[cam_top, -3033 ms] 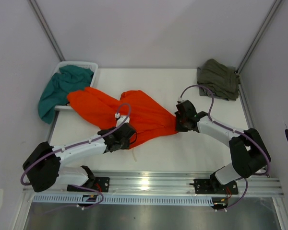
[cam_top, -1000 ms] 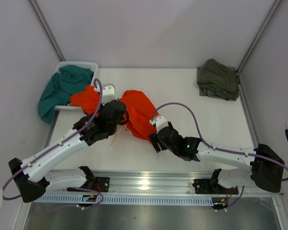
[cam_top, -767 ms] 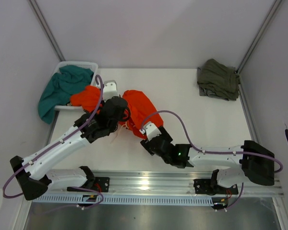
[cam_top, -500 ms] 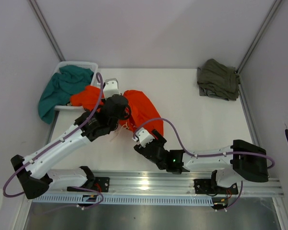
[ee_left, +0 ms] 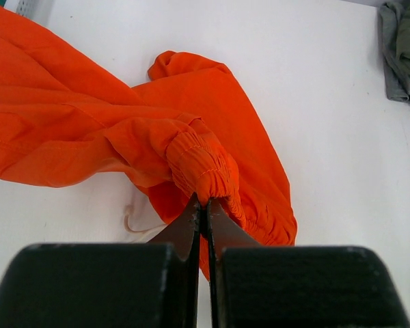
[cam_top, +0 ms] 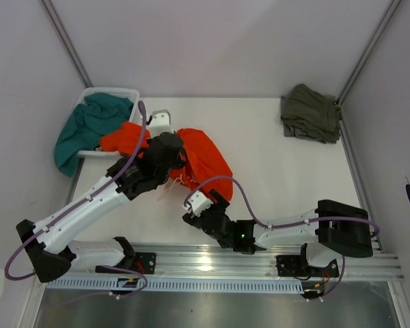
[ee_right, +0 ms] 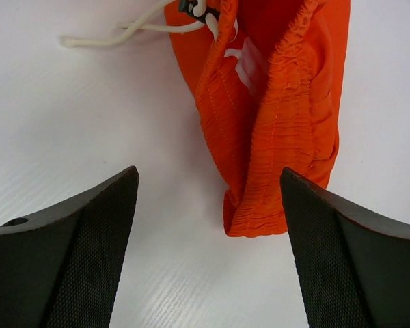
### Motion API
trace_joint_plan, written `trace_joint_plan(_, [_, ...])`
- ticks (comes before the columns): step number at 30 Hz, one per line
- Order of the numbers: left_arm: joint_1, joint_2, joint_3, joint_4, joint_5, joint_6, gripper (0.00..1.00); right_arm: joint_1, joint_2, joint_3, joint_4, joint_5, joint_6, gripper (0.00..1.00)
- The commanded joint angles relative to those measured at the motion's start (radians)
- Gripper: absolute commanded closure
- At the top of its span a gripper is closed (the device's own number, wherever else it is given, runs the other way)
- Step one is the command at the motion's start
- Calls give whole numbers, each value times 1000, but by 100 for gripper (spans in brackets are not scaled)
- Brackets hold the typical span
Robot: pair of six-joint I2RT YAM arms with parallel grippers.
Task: Fold and stack the shorts
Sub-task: Flatten the shorts out
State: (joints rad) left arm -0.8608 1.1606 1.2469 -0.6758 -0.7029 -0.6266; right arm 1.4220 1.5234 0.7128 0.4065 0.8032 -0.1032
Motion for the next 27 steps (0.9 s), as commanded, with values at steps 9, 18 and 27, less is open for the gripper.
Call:
trace_joint_plan(9, [5,-18,32,32,22,2,100,-26,90,77,158,54,17,9])
trace_joint_plan(18, [5,-29,51,24,31,7,100,-86,221,131,192,191,-24,18])
trace_joint_plan(27, [9,-26,138,-1,14,47,100,-123,159,83,92,171,48,42])
